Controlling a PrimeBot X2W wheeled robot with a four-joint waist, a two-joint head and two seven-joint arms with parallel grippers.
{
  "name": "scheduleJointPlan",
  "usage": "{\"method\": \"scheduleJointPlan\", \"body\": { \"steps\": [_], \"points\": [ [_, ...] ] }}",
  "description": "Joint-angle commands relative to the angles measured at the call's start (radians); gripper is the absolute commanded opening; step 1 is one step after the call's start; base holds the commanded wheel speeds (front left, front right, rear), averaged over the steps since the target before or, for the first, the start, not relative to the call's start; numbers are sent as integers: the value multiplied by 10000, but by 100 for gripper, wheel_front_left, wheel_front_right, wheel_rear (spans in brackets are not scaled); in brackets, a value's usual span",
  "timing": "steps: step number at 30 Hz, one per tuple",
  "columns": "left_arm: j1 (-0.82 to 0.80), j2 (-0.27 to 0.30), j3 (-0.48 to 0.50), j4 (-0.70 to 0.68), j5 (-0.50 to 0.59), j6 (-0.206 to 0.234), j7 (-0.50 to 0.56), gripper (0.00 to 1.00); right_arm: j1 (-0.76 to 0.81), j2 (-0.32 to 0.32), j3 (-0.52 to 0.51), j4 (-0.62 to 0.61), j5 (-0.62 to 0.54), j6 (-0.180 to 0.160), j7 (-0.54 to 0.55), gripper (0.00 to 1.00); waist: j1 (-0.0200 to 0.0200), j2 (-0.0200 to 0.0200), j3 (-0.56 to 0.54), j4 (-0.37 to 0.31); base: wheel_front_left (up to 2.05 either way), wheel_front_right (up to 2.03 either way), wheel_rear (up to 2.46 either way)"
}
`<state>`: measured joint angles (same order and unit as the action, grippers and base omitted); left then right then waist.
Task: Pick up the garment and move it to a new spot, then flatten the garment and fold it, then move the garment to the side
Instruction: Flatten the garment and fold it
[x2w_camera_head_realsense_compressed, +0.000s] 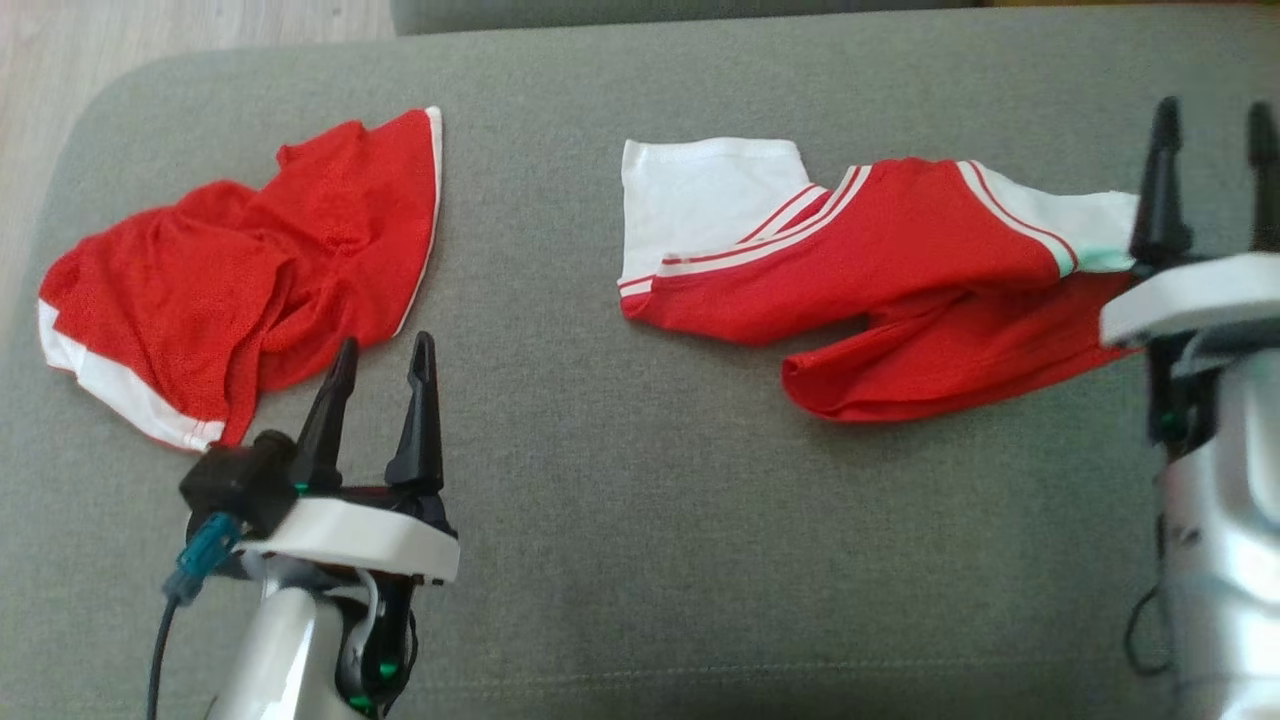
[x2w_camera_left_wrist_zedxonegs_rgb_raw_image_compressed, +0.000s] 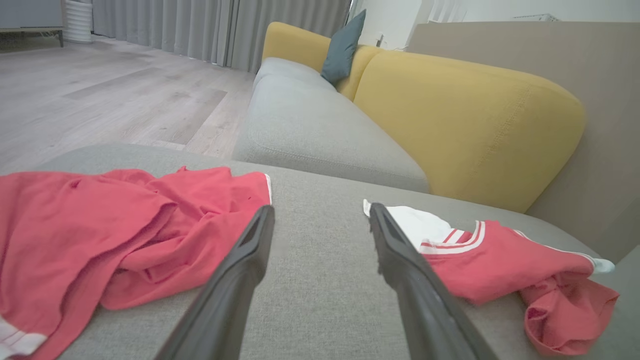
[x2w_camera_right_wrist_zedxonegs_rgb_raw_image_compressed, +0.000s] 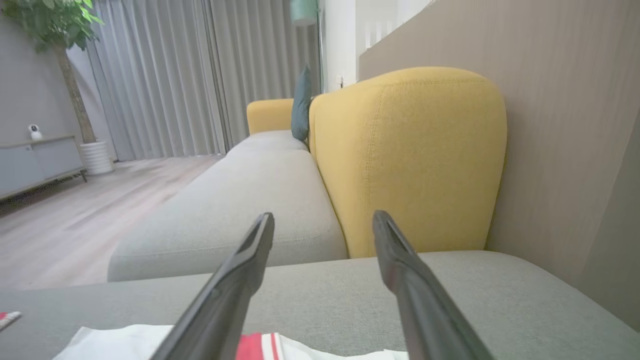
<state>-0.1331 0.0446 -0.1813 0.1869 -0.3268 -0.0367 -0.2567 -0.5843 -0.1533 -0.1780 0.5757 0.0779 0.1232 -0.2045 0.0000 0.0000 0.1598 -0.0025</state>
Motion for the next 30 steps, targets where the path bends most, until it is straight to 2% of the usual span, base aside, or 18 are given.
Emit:
{"method": "scheduleJointPlan", "body": {
  "steps": [1,2,7,11,13,22,30],
  "points": [
    [-298,57,334,-421,5,-16,-51,100,237,195,310,-597,68,75,-136,100,0,0,-134,-57,0,0,0],
    [-247,57,330,-531,-21,7,-51,100,797,384,664,-1151,111,75,-234,100,0,0,-235,-77,0,0,0],
    [-70,57,325,-856,-92,31,-51,100,2437,877,861,-2543,315,75,-450,100,0,0,-432,-110,0,0,0],
    [64,57,341,-1021,-71,36,-51,100,3531,1015,1011,-3165,543,75,-515,100,0,0,-488,-139,0,0,0],
    [105,57,325,-1070,-29,15,-51,100,3890,1025,1102,-3234,1015,75,-537,100,0,0,-483,-144,0,0,0],
    [87,56,179,-983,40,-55,-51,100,3672,1029,730,-2556,2154,75,-357,100,0,0,-320,-23,0,0,0],
    [-49,56,128,-892,89,-97,-51,100,2561,1030,-262,-1039,3178,75,-59,100,0,0,89,283,0,0,0]
  ]
}}
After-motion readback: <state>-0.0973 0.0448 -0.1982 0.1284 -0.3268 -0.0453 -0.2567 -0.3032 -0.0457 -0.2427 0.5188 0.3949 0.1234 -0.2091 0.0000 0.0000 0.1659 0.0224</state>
